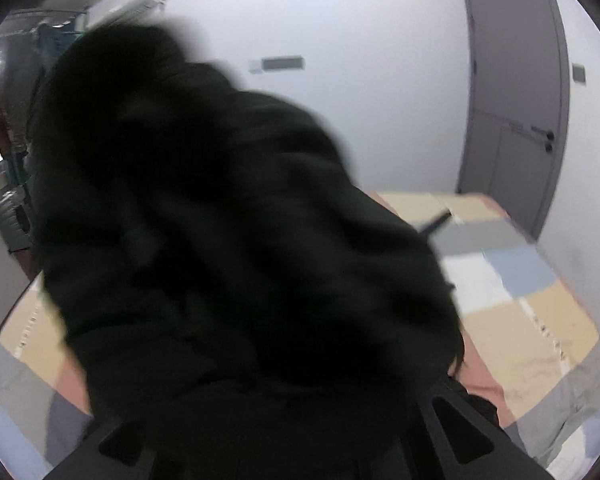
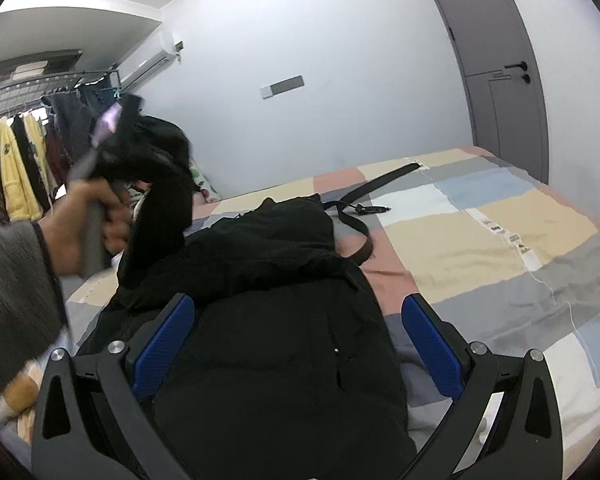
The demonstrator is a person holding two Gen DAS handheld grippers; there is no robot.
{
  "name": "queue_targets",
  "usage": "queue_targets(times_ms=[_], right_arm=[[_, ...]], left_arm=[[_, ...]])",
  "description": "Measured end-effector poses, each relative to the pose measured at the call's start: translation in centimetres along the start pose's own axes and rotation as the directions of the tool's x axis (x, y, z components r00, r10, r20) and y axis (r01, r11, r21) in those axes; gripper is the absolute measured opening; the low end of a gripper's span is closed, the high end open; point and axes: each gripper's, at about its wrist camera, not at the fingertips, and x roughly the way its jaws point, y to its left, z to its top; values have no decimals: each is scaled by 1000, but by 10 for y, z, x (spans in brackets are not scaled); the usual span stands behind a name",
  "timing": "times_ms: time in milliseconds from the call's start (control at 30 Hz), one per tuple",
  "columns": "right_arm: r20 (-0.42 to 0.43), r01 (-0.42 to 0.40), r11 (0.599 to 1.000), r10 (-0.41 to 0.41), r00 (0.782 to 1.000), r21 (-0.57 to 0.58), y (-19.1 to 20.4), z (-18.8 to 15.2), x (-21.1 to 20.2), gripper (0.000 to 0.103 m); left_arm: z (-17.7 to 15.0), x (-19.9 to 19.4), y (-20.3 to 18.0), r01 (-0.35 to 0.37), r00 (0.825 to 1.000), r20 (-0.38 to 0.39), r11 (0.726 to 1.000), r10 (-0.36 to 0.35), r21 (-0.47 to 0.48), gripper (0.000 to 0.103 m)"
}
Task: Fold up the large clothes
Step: 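Fold the sleeve over the jacket body and open the left tool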
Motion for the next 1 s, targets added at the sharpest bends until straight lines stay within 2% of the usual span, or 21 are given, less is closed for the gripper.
queue_targets(times_ms=[133,267,400,633,800,867,1000], right_arm=[[30,39,999,-39,999,11,-10,2,-2,103],[15,35,998,-36,999,48,-21,1,7,103],[-11,20,998,-20,1000,55,-22,-2,14,103],[-22,7,999,-6,1000,54,-23,-7,19,103],[-14,12,999,-12,1000,49,-22,-8,20,103],[-8,17,999,-17,1000,47,-20,-7,19,103],[-6,16,1000,-16,1000,25,-17,-8,20,103]], left_arm=[[-19,36,-22,24,999,-35,999,-25,-25,5],[-34,63,-32,44,998,-51,998,-46,-43,5],[-46,94,-42,37,994,-102,999,-41,-38,5],[-56,126,-41,53,991,-115,995,-61,-79,5],[-55,123,-35,37,992,-116,997,-45,-73,5],[-48,116,-19,40,993,-110,996,-50,-84,5],[-49,94,-15,62,988,-133,993,-75,-100,17]])
